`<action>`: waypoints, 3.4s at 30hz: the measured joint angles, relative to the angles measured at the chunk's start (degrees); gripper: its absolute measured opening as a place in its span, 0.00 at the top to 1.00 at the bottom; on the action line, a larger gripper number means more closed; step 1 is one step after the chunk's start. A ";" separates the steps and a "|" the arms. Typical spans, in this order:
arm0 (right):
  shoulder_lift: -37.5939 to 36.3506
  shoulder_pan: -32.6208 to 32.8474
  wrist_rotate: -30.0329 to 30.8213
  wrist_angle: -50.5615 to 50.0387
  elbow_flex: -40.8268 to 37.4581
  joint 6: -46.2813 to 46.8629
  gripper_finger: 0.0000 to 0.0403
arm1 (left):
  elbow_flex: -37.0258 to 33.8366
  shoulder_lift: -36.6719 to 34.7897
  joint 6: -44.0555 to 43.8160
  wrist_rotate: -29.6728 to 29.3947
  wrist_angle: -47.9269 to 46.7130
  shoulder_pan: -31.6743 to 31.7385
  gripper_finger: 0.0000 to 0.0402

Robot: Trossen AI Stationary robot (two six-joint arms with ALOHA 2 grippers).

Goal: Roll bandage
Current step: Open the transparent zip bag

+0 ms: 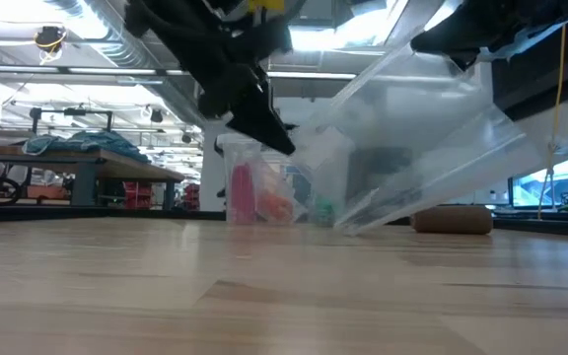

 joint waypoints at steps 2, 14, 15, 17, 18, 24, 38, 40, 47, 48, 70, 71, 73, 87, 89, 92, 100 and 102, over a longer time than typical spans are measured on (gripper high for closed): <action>0.07 0.00 -0.35 -0.34 0.00 -0.02 0.99 | 1.97 -1.97 -0.39 0.03 -2.01 -1.08 0.65; 10.40 0.00 -1.63 5.55 0.00 -1.33 0.99 | 4.95 -6.07 -1.57 -0.01 -1.70 -4.12 0.62; 10.90 -0.02 -1.63 6.90 0.00 -1.68 0.99 | 4.95 -5.50 -1.38 -0.01 -1.79 -3.99 0.62; 11.32 -0.02 -1.60 8.17 0.00 -2.31 0.99 | 4.93 -3.94 -0.65 -0.02 -1.29 -3.59 0.62; 11.34 -0.02 -1.53 8.11 0.00 -2.36 0.99 | 4.93 -3.33 -0.41 -0.02 -1.05 -3.46 0.62; 11.34 -0.04 1.15 8.40 0.00 -2.24 0.99 | 4.88 -0.20 -0.84 0.03 2.68 -2.79 0.62; 11.32 -0.04 1.37 9.17 0.00 -2.03 0.99 | 4.88 1.57 -1.07 2.32 4.13 -1.87 0.62; 11.33 -0.04 1.37 9.17 0.00 -2.03 0.99 | 4.88 1.57 -1.43 2.34 4.21 -1.71 0.62; 11.33 -0.04 1.37 9.19 -0.02 -1.95 0.99 | 4.88 1.57 -2.41 2.39 4.13 -1.74 0.62; 11.34 -0.04 1.36 9.19 -0.02 -1.95 0.99 | 4.88 1.57 -2.79 2.87 4.06 -1.74 0.62; 11.32 -0.04 1.35 9.19 -0.06 -1.97 0.99 | 4.88 2.01 -4.77 10.51 3.69 0.00 0.62; 11.33 -0.04 1.35 9.20 -0.06 -1.96 0.99 | 4.88 2.03 -4.98 10.49 3.58 0.06 0.62; 11.33 -0.04 1.35 9.18 -0.06 -1.97 0.99 | 4.88 2.30 -4.89 10.39 3.81 0.30 0.62; 11.34 -0.04 1.32 9.11 -0.06 -1.97 0.99 | 4.86 2.65 -4.74 9.75 3.60 0.95 0.62; 11.32 -0.04 1.32 9.18 -0.06 -1.97 0.99 | 4.86 2.23 -4.19 9.64 3.61 0.68 0.62; 11.32 -0.04 1.31 9.15 -0.06 -1.97 0.99 | 4.86 2.14 -3.94 8.91 3.77 0.67 0.62; 11.32 -0.04 1.32 9.19 -0.06 -1.97 0.99 | 4.86 2.14 -4.23 8.81 4.11 0.68 0.62; 11.33 -0.03 1.32 9.20 -0.06 -1.97 0.99 | 4.86 2.14 -4.29 8.83 4.14 0.84 0.62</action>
